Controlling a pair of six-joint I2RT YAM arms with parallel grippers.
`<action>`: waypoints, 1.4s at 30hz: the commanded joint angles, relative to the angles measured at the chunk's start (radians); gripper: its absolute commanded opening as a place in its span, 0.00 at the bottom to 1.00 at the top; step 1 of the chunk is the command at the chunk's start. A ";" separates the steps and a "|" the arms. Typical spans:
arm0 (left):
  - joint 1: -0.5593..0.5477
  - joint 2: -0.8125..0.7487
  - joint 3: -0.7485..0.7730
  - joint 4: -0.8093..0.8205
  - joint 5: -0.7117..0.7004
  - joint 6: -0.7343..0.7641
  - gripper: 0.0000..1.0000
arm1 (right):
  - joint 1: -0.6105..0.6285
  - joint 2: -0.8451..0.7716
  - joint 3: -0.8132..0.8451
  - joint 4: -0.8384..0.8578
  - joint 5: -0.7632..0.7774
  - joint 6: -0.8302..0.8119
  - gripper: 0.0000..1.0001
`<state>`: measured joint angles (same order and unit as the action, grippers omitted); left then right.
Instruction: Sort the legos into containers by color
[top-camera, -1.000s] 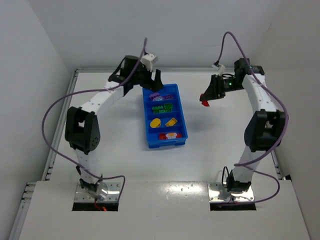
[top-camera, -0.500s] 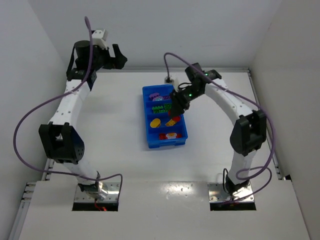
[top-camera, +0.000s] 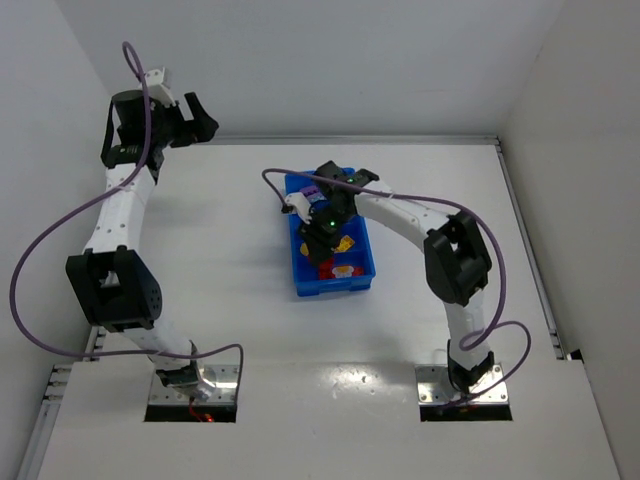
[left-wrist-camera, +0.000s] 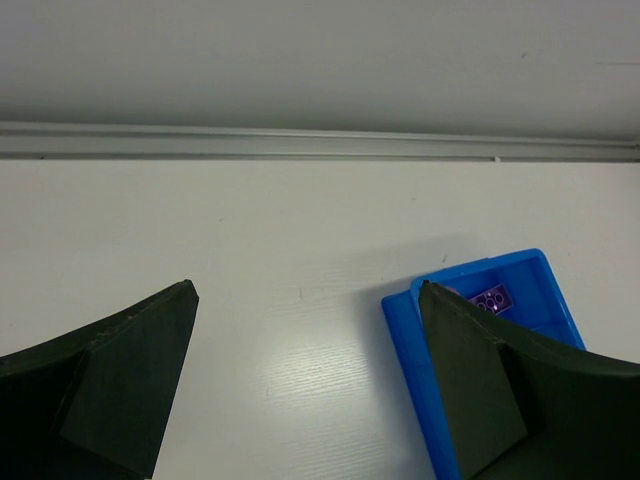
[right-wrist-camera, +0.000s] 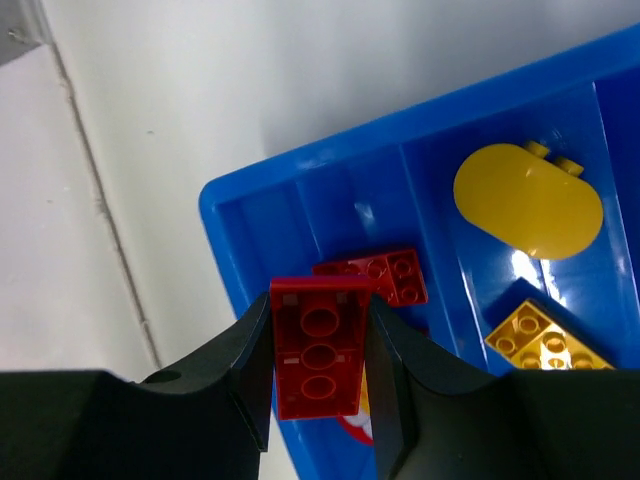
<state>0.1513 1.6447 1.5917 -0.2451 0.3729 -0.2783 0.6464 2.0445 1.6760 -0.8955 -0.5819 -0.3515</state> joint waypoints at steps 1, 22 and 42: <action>0.004 -0.049 -0.001 -0.003 -0.006 -0.010 1.00 | 0.027 0.020 0.001 0.061 0.059 -0.023 0.05; 0.024 -0.010 0.007 -0.034 -0.031 0.019 1.00 | 0.095 0.002 -0.045 0.059 0.136 -0.053 0.50; -0.203 -0.072 -0.166 -0.151 -0.141 0.163 1.00 | -0.260 -0.294 -0.039 0.236 0.398 0.251 0.59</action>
<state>0.0257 1.6199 1.4834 -0.3435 0.2810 -0.1551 0.5362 1.7893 1.6512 -0.7292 -0.2356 -0.2363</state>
